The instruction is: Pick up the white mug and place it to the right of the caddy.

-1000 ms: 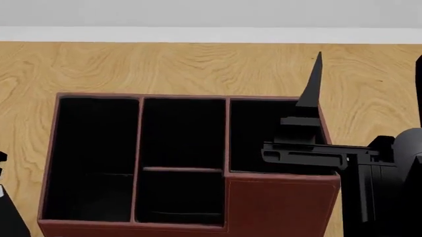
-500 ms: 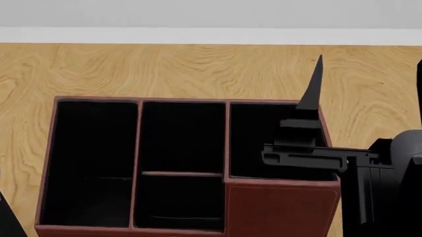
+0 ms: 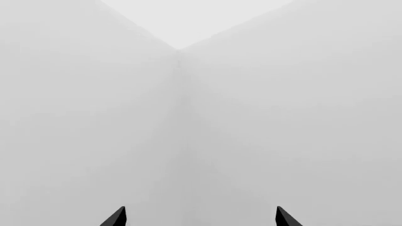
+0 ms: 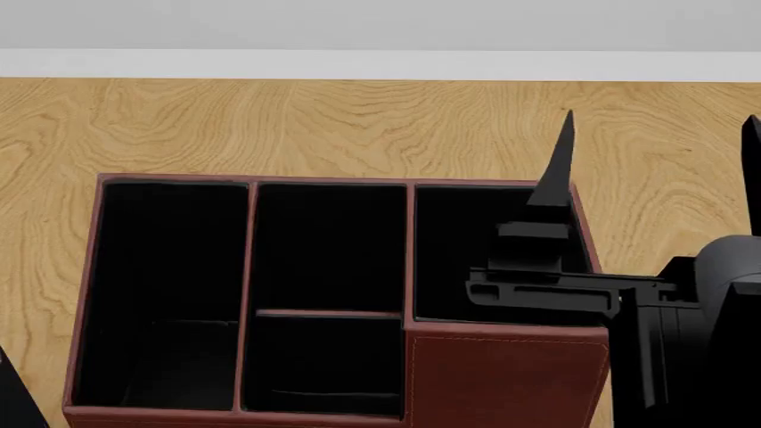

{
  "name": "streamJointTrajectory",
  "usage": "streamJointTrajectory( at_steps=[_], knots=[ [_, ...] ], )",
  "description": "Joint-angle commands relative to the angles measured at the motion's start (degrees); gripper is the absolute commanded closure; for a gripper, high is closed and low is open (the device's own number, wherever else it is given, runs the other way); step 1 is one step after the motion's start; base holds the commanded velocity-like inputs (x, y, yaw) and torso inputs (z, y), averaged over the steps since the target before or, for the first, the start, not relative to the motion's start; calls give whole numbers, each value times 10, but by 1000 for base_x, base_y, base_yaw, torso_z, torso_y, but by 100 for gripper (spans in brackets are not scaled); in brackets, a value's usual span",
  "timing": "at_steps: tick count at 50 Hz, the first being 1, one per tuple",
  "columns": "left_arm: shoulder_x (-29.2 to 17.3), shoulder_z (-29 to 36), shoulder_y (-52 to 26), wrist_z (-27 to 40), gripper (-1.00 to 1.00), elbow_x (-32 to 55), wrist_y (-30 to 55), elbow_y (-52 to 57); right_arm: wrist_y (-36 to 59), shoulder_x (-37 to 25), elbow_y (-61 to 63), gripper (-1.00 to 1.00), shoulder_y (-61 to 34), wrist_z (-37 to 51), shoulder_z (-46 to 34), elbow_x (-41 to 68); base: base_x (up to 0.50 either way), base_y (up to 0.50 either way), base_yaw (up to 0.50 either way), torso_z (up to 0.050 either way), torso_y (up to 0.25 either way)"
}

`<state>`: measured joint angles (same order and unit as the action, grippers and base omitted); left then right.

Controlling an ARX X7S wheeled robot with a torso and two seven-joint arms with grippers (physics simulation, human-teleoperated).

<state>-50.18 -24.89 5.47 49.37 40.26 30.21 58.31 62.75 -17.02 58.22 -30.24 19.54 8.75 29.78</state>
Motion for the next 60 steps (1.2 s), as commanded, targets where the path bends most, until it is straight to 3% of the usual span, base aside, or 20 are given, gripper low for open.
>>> streamJointTrajectory(
  at_steps=[1,5,11,12,13,17,26,37,45,60],
  knots=[
    [3,-85,108,3,-100,2,-54,-27,42,-7,15,-100,-30,30,-3,46,0,0,0,0,0],
    [25,-104,132,-14,-100,-9,-72,-40,81,-22,16,-100,-92,73,-37,114,0,0,0,0,0],
    [43,-118,152,-26,-100,-15,-85,-44,250,49,-12,-100,-257,114,-56,245,0,0,0,0,0],
    [44,-119,153,-28,-100,-13,-86,-45,271,72,-52,-100,-270,136,-34,319,0,0,0,0,0],
    [48,-123,158,-31,-100,-15,-90,-46,271,72,-90,-100,-283,184,-34,399,0,0,0,0,0],
    [54,-141,172,-32,-100,-14,-90,-40,267,81,-144,-100,-341,279,-89,497,0,0,0,0,0],
    [55,-148,181,-23,-100,-16,-79,-30,253,104,-273,-100,-437,448,-221,649,0,0,0,0,0],
    [53,-158,184,-17,-100,-8,-75,-26,245,140,-381,-100,-487,426,-333,642,0,0,0,0,0],
    [48,-149,176,-13,-100,-7,-75,-33,214,149,-499,-100,-527,490,-410,774,0,0,0,0,0],
    [44,-140,171,-12,-100,-11,-74,-37,167,161,-573,-100,-541,452,-509,805,0,0,0,0,0]
  ],
)
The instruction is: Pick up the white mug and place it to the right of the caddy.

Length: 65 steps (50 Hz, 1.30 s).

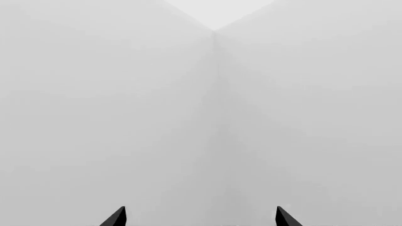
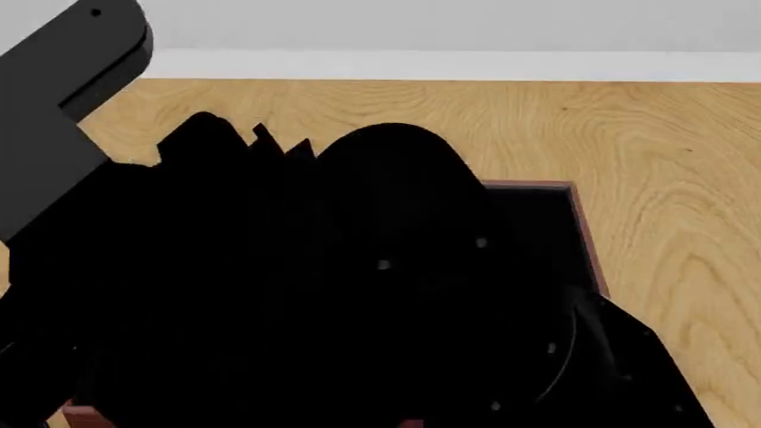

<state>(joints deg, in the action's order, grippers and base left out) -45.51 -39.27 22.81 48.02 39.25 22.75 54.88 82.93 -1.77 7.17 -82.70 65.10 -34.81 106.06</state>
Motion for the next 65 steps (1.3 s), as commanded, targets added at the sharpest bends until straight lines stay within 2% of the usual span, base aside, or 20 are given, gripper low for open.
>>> streamJointTrajectory(
  at_steps=[1,22,31,34,44,51,52,58,61,65],
  knots=[
    [-2,4,-1,1,-100,-3,1,-4,-39,10,-65,-100,-15,-2,-82,55,0,0,0,0,0],
    [-6,6,0,7,-100,-1,5,3,-92,0,-33,-100,-1,21,-176,109,0,0,0,0,0],
    [-17,-2,-3,15,-100,13,16,7,-106,-5,-23,-100,-1,22,-195,116,0,0,0,0,0],
    [-3,17,3,4,-100,-12,-4,-2,-110,-7,-21,-100,-1,21,-201,115,0,0,0,0,0],
    [0,20,5,0,-100,-17,-11,-8,-122,-5,-20,-100,1,15,-222,119,0,0,0,0,0],
    [-15,10,-3,12,-100,6,7,-2,-130,0,-24,-100,1,5,-237,115,0,0,0,0,0],
    [-3,23,3,3,-100,-16,-10,-10,-131,1,-25,-100,1,4,-240,114,0,0,0,0,0],
    [1,28,4,-1,-100,-22,-17,-16,-140,7,-30,-100,2,-8,-255,108,0,0,0,0,0],
    [-11,9,0,7,-100,3,1,-7,-147,9,-31,-100,-2,-14,-263,106,0,0,0,0,0],
    [-10,15,1,6,-100,-3,-3,-11,-156,10,-31,-100,-7,-22,-273,104,0,0,0,0,0]
  ],
)
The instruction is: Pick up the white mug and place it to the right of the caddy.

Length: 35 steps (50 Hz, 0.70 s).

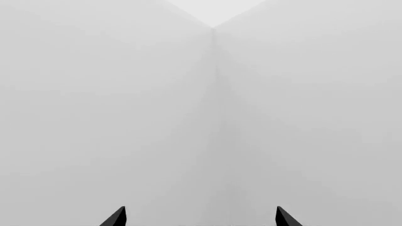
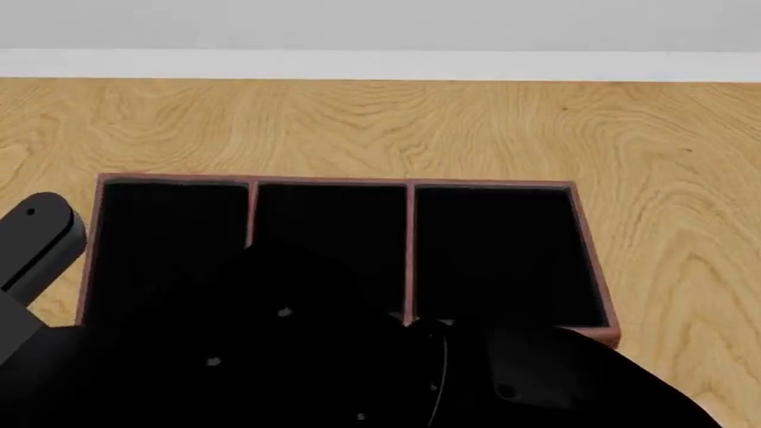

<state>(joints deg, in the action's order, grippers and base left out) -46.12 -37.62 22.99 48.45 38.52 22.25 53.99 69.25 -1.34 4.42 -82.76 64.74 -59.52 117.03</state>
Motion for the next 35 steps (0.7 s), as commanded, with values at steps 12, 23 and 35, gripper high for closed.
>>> streamJointTrajectory(
  at_steps=[12,23,35],
  knots=[
    [-6,26,-11,1,-100,-10,-5,-14,-51,6,-11,-100,-17,-54,-56,-14,0,0,0,0,0],
    [1,32,-8,-6,-100,-22,-15,-21,-71,5,-21,-100,-21,-83,-77,-28,0,0,0,0,0],
    [4,33,-5,-10,-100,-26,-18,-24,-94,5,-26,-100,-22,-104,-99,-33,0,0,0,0,0]
  ],
)
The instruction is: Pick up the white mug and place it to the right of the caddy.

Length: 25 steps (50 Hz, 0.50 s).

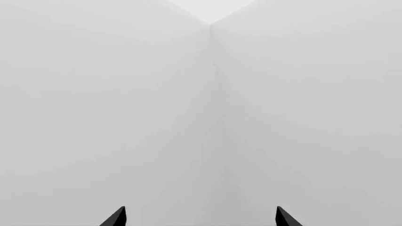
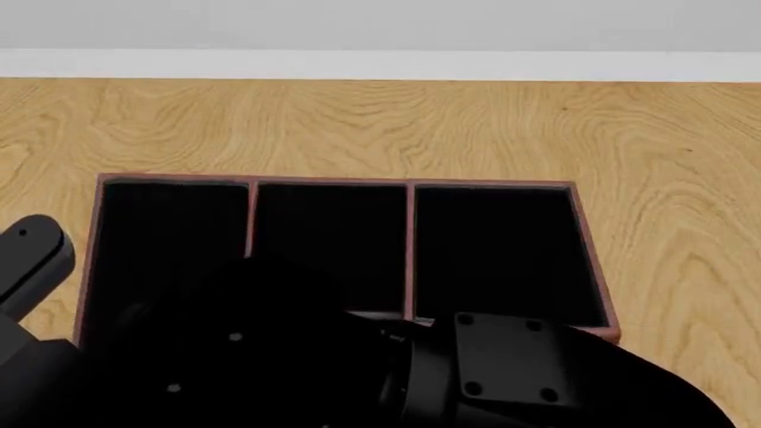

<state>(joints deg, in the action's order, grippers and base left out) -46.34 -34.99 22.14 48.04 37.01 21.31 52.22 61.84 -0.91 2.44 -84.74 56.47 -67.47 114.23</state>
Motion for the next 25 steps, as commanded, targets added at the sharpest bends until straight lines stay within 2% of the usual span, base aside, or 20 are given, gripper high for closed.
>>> streamJointTrajectory(
  at_steps=[1,25],
  knots=[
    [6,7,3,-6,-100,-11,-9,-6,-22,0,-6,-100,-3,-22,-21,-5,0,0,0,0,0],
    [6,24,-9,-9,-100,-16,-10,-15,-66,0,4,-100,9,-35,-73,2,0,0,0,0,0]
  ],
)
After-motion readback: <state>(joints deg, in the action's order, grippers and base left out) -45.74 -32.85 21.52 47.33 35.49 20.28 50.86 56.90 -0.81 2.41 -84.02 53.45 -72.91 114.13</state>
